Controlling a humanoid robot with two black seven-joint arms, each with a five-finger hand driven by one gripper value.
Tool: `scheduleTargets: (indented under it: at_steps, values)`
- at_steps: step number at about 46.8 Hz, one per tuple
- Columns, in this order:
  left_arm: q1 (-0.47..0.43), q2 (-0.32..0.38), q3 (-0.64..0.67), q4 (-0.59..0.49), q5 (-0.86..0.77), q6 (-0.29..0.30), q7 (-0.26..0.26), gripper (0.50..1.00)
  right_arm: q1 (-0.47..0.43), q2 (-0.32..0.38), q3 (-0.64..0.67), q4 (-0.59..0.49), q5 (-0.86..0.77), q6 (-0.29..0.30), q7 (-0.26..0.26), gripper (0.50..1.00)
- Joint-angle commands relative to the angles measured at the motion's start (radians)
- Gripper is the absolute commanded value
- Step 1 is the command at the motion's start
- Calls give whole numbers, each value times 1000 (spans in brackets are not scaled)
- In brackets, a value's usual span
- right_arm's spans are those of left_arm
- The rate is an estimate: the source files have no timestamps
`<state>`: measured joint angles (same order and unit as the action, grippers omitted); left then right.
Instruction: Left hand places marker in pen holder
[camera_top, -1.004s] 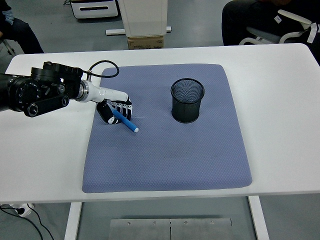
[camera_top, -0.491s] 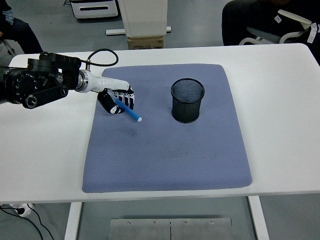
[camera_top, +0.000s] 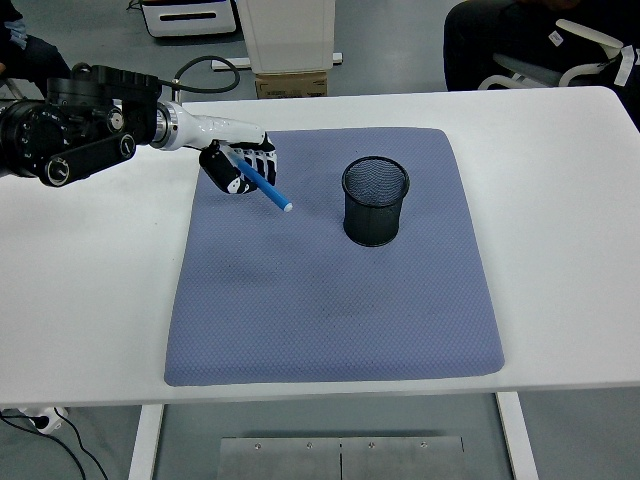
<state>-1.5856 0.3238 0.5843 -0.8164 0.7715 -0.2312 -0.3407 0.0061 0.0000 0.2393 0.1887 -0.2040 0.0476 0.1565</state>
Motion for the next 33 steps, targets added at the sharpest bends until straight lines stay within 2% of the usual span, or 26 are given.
scheduleTargets:
  at_steps: [1, 18, 33]
  values:
    - [-10, 0, -3, 5, 0, -2, 0, 500, 0, 0, 0, 0, 0, 0, 0, 1000]
    - [-34, -12, -63, 17, 0, -14, 2, 500, 0, 0, 0, 0, 0, 0, 0, 1000]
    - [-28, -107, -112, 91, -87, -14, 0, 500, 0, 0, 0, 0, 0, 0, 0, 1000]
